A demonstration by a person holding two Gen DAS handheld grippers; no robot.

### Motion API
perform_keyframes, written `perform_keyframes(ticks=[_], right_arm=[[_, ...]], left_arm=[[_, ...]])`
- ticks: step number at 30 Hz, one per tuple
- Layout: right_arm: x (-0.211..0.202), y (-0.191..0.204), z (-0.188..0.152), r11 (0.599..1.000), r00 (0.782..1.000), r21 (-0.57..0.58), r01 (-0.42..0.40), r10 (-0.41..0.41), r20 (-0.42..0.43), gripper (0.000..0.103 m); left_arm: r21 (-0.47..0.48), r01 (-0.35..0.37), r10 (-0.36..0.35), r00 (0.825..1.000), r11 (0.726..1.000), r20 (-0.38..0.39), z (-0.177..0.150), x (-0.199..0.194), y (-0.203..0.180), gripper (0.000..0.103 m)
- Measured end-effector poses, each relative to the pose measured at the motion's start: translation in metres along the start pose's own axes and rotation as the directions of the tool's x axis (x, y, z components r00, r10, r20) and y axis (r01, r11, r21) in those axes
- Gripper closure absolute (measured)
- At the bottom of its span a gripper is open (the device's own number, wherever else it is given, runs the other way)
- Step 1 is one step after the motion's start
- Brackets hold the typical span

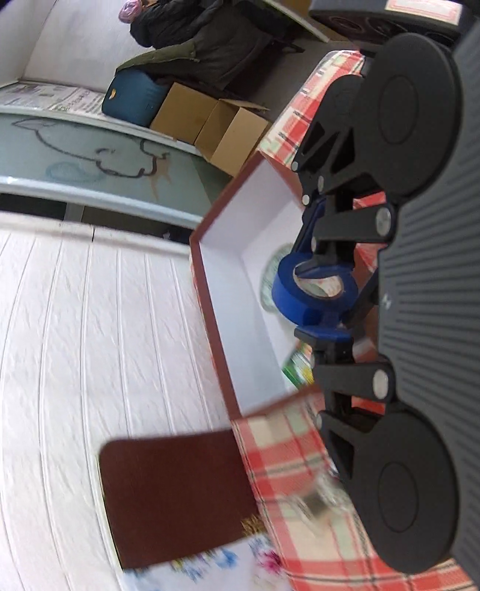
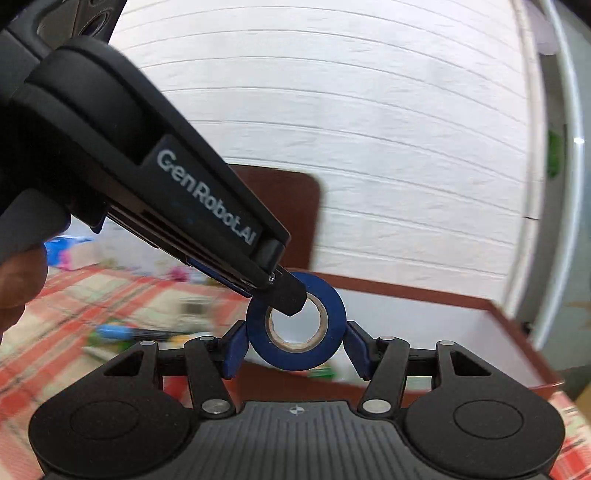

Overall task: Organize objects
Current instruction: 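Lift the blue tape toward the box while the left tool grasps it, then lower the blue tape into the brown box with the left tool and release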

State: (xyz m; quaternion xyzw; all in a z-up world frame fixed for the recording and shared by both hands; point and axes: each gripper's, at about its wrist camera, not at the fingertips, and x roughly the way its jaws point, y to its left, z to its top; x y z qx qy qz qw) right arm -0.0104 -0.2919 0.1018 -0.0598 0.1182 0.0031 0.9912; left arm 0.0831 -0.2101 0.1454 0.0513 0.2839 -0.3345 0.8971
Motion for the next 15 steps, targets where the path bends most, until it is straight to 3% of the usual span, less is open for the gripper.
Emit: perform_keyframes(ticks=[7, 15], right_arm=[[0.023, -0.049, -0.011, 0.997, 0.997, -0.002, 0.072, -0.072, -0.039, 0.047], [0.056, -0.058, -0.021, 0.996, 0.996, 0.016, 0.087, -0.086, -0.039, 0.046]], left_arm=[[-0.021, 0.033, -0.034, 0.999, 0.999, -0.037, 0.017, 0.052, -0.023, 0.074], [-0.024, -0.031, 0.029, 0.995, 0.999, -0.093, 0.018, 0.083, -0.023, 0.073]])
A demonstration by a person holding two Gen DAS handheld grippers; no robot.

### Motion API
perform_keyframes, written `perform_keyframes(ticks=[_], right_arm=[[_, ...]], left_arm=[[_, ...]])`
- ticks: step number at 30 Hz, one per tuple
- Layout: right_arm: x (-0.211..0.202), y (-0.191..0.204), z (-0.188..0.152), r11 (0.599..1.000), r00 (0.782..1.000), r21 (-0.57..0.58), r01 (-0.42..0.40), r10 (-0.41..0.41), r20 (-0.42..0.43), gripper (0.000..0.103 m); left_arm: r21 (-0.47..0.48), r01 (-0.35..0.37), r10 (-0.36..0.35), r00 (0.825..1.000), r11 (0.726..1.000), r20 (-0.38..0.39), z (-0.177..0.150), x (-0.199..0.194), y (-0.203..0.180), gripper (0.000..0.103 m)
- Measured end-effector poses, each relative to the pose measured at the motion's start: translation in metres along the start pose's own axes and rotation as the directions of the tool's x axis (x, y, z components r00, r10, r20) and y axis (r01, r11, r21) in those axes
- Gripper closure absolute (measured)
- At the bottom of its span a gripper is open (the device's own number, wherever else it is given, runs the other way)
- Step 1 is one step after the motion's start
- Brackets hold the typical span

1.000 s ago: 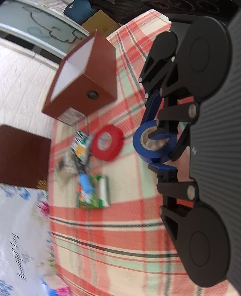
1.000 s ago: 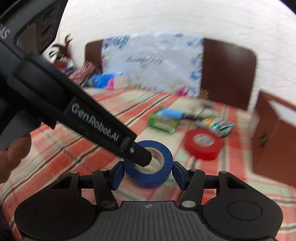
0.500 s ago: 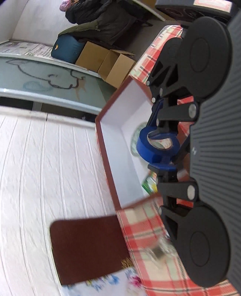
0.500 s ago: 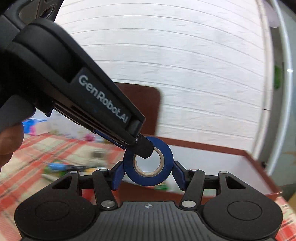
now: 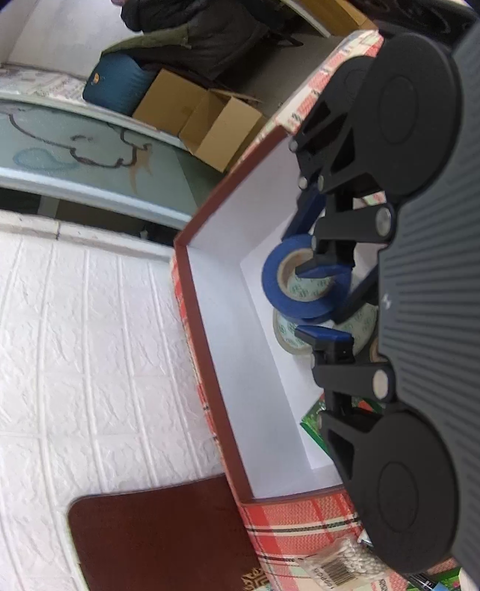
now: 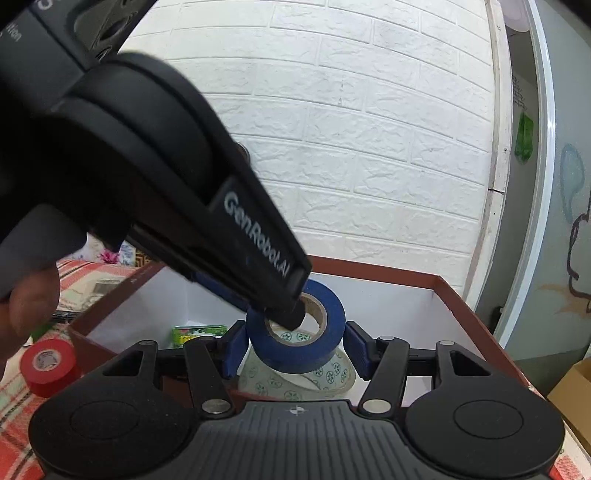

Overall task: Organize objects
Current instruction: 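Lower the blue tape into the brown box with the left tool and release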

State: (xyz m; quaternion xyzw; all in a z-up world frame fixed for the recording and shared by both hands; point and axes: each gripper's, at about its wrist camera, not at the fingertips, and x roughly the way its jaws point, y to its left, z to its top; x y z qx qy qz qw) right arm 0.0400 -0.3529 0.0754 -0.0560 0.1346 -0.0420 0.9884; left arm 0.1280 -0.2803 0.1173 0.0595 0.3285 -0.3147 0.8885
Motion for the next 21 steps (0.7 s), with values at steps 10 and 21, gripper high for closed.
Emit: perform_keyframes(ticks=[10, 21], right_arm=[[-0.011, 0.010, -0.005, 0.997, 1.000, 0.079, -0.002, 0.000, 0.023, 0.041], [-0.056, 0.027, -0.010, 0.990, 0.999, 0.139, -0.011, 0.007, 0.034, 0.037]], left_arm=[[0.062, -0.122, 0.120, 0.992, 0.991, 0.033, -0.015, -0.014, -0.002, 0.060], [0.038, -0.147, 0.144, 0.987, 0.988, 0.071, -0.042, -0.058, 0.004, 0.054]])
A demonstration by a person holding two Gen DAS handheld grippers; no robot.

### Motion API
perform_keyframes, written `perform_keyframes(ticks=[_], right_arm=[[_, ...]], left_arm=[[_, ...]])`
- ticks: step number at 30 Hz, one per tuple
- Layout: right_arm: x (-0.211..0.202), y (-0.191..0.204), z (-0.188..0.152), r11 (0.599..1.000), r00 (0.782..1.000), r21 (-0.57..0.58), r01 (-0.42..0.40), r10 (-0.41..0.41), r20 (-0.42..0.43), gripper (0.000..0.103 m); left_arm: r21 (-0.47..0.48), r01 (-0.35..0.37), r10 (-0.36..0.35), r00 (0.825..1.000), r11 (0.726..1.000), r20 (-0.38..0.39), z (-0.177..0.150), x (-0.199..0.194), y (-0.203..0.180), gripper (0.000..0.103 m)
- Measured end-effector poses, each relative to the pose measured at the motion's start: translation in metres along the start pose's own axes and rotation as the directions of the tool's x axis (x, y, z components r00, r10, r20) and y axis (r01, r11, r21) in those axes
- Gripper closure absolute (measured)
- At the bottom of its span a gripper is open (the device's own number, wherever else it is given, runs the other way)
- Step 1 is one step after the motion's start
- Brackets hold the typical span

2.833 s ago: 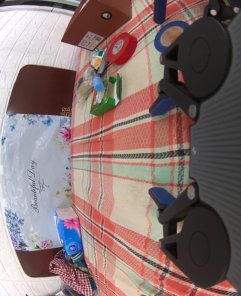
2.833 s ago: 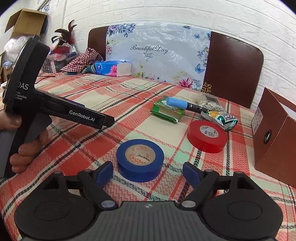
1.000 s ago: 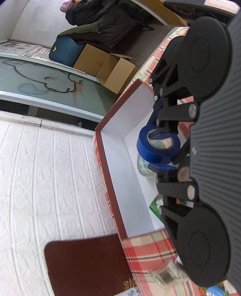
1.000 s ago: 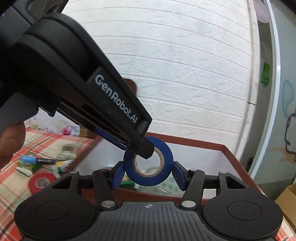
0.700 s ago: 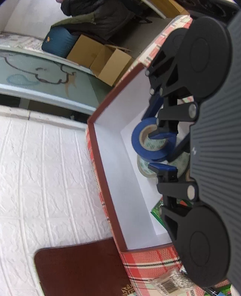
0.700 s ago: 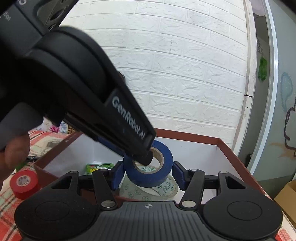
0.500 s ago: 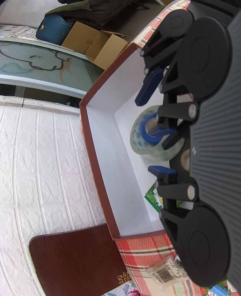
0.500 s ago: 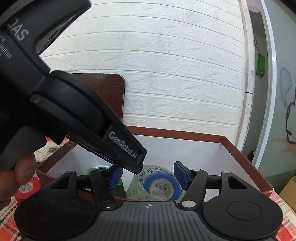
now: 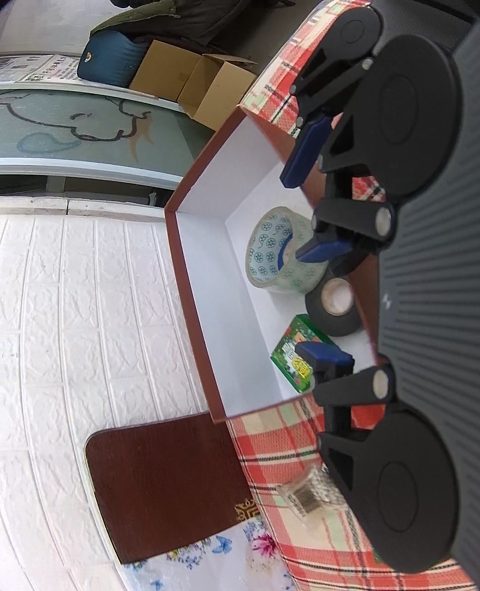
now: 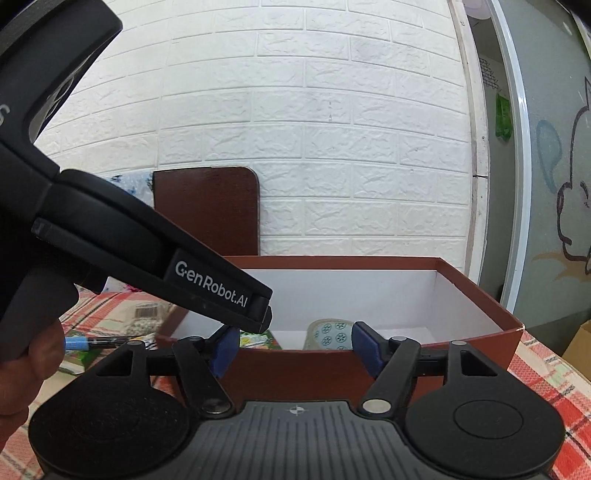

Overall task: Organize objects
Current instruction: 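Lower the blue tape into the brown box with the left tool and release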

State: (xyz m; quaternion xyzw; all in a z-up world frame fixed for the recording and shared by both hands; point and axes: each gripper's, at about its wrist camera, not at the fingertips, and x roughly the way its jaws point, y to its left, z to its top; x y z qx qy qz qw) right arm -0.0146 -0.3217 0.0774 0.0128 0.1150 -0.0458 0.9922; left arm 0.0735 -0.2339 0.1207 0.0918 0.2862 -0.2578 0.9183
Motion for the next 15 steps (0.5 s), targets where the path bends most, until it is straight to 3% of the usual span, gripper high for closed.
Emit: perform_keyframes(ticks=[7, 15], right_arm=[[-0.016, 0.027, -0.007, 1.000, 0.999, -0.007, -0.024, 0.024, -0.025, 0.037], [-0.020, 0.070, -0.024, 0.995, 0.990, -0.046, -0.086, 0.080, -0.112, 0.037]], left_arm=[[-0.042, -0.018, 0.018, 1.000, 0.999, -0.008, -0.025, -0.024, 0.021, 0.054], [-0.107, -0.079, 0.074, 0.996, 0.991, -0.056, -0.059, -0.035, 0.061, 0.054]])
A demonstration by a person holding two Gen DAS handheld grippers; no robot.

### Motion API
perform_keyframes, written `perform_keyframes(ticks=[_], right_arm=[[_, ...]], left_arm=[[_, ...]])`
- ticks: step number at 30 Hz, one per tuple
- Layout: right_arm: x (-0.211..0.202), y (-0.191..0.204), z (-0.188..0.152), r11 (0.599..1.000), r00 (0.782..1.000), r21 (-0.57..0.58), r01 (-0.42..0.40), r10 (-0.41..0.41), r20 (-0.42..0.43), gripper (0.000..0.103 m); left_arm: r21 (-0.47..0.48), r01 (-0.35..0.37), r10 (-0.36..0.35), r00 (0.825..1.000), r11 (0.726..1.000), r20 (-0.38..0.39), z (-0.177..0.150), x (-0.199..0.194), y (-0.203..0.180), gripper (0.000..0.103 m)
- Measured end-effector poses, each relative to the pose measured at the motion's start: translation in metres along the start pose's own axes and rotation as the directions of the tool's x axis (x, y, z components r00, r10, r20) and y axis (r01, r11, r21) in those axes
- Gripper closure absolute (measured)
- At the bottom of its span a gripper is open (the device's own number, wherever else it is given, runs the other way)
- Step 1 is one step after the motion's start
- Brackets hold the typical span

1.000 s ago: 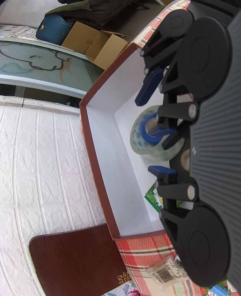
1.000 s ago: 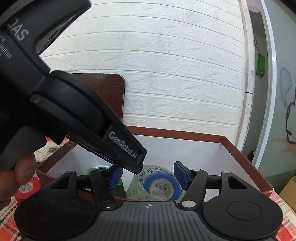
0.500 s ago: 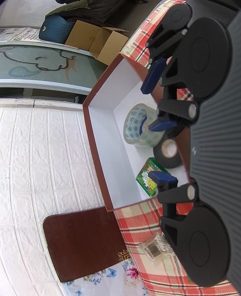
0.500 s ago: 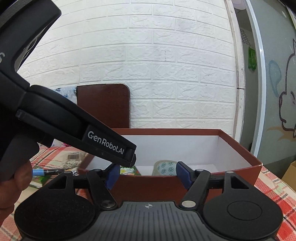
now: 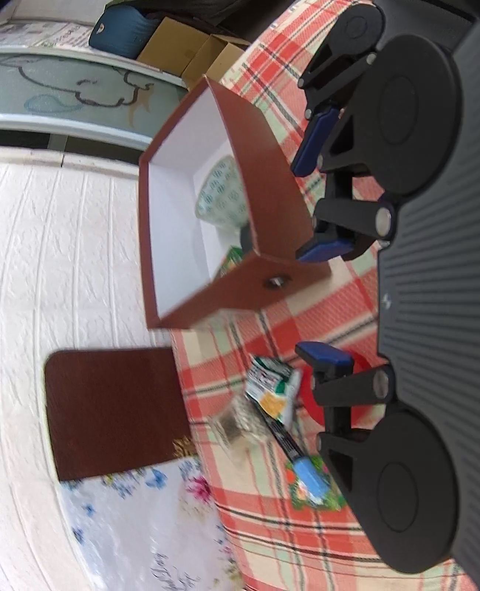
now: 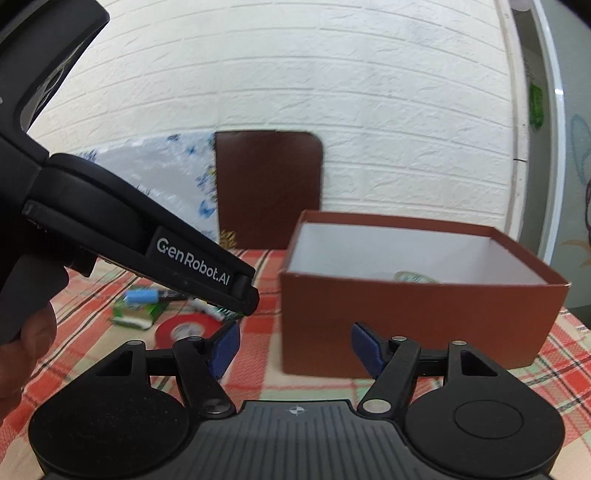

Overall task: Organize objects
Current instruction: 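Move the right tool to the red tape roll and grasp it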

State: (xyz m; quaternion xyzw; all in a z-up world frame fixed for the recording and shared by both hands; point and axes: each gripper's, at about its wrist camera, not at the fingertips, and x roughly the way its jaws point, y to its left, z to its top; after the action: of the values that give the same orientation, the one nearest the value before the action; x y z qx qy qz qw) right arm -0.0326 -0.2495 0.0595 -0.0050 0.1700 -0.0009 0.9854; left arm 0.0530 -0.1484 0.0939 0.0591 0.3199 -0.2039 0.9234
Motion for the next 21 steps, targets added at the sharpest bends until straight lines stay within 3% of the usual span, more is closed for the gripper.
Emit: perform_keyframes(ticks=[10, 16, 18, 21], right_arm=[[0.014, 0.048, -0.018, 0.996, 0.991, -0.052, -0.074, 0.068, -0.118, 0.036], [0.026, 0.063, -0.020, 0.992, 0.982, -0.086, -0.097, 0.081, -0.172, 0.035], [0.034, 0.068, -0.018, 0.990, 0.979, -0.094, -0.109, 0.090, -0.185, 0.034], [0.053, 0.077, -0.015, 0.986, 0.973, -0.114, -0.120, 0.095, -0.209, 0.031]], left_arm=[[-0.081, -0.117, 0.113, 0.992, 0.990, -0.060, -0.043, 0.003, 0.061, 0.053], [-0.169, -0.227, 0.210, 0.971, 0.959, -0.116, -0.079, 0.005, 0.113, 0.052], [-0.167, -0.254, 0.246, 0.967, 0.953, -0.069, -0.087, -0.001, 0.124, 0.048], [-0.121, -0.313, 0.315, 0.949, 0.942, 0.000, -0.101, -0.002, 0.134, 0.029]])
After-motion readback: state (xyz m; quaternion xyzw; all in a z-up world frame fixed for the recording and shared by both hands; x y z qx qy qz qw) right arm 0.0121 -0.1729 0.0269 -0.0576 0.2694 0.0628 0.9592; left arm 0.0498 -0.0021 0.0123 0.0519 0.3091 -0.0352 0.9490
